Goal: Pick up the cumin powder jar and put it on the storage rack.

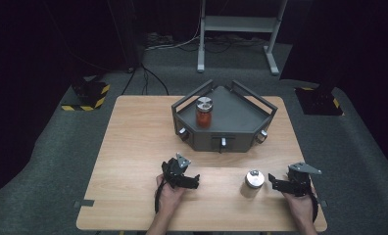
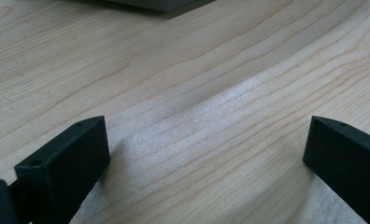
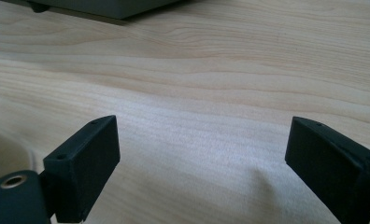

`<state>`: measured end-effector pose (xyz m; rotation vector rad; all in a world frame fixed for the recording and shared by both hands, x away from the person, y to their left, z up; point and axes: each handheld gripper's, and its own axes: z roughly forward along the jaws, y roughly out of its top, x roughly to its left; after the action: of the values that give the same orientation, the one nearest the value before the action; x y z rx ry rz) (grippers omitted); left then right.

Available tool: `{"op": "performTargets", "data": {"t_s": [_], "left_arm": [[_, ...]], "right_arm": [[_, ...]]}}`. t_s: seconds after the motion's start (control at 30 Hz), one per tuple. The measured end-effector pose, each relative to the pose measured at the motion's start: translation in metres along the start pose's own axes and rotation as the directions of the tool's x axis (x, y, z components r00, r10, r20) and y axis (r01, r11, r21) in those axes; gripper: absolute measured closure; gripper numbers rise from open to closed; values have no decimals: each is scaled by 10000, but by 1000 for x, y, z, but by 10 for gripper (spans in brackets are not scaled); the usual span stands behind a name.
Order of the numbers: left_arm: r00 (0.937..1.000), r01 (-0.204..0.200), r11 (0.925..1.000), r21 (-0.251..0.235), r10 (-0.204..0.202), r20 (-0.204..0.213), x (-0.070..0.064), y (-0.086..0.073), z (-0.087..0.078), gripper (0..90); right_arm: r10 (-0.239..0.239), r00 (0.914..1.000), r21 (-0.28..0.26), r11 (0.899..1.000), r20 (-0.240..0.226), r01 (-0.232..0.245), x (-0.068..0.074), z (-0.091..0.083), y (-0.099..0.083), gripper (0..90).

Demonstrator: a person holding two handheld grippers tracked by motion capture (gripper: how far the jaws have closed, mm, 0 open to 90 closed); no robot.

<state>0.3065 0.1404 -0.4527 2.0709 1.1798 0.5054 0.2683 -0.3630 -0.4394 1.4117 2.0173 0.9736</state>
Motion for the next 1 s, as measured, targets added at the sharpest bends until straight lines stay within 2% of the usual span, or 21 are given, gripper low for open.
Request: {"op": "performTargets", "data": {"t_s": [0.27,0.53,0.73,1.0], "left_arm": [[10000,-1,10000,1,1,-2,0,0,0,5],[10000,-1,10000,1,1,0,0,0,0,5],[10000,0,10000,1,0,-1,0,0,0,5],[10000,-2,10000,2,2,-2,0,0,0,5]], "right_arm": [[-54,9994,-165,9999,-349,48,-5,-17,-12,103],[-238,9950,-172,9996,-974,222,-5,-29,-26,109],[-266,9883,-279,9994,-1500,227,-2,-32,-37,107],[-721,9743,-634,9962,-2134,598,2,-35,-44,107]]}}
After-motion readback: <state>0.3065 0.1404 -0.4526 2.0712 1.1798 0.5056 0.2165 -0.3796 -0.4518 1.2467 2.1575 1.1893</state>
